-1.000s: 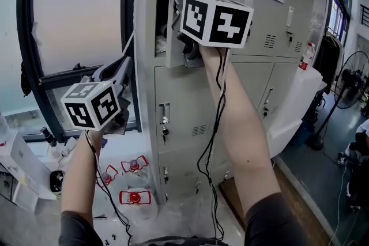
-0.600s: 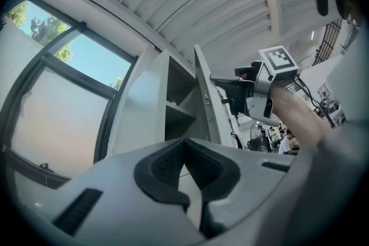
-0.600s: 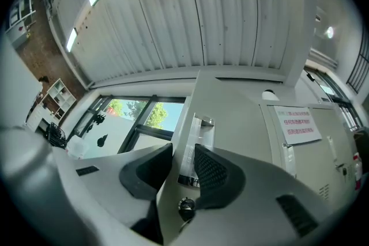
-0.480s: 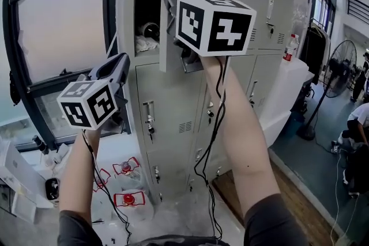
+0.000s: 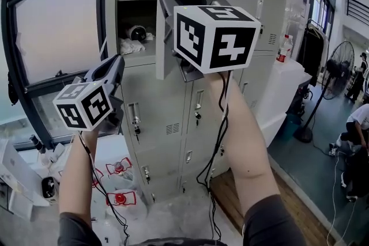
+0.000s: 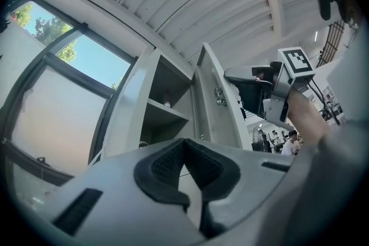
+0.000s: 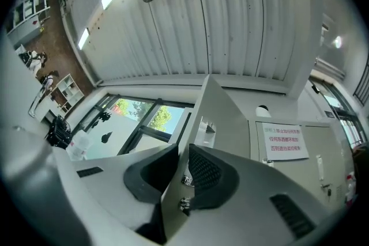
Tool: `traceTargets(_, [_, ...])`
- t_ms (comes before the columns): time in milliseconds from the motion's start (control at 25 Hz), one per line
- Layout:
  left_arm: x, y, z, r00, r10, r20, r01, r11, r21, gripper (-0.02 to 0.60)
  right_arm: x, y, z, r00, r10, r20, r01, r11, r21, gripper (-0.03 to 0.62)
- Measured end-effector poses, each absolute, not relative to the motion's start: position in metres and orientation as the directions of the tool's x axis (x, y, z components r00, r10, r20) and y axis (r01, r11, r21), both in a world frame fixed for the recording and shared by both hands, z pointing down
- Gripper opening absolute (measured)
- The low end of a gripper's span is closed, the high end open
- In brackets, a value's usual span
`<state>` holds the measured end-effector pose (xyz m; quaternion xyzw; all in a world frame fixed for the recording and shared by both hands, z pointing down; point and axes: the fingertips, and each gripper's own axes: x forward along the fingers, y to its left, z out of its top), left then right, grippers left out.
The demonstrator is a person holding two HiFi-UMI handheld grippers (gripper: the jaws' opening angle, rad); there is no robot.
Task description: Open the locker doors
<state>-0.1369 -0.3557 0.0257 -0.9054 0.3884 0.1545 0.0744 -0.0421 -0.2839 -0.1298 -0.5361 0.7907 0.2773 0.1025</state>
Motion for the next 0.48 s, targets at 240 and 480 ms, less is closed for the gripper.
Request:
traceTargets(240, [-0.109, -0.344, 0.026, 0.654, -0.682, -0.327, -0.727, -0.686, -0.024, 0.008, -0.011, -0.265, -0.130, -0.404, -0.783, -0.472, -0.905, 0.267, 0.331, 0.067])
traceTargets(480, [-0.082, -0.331, 0.021, 0.659, -0.674, -0.333, -0.719, -0.694, -0.019, 0.008, 0.023, -0.252, -0.131, -0.415, -0.781, -0.467, -0.903, 0.291, 0.316, 0.063])
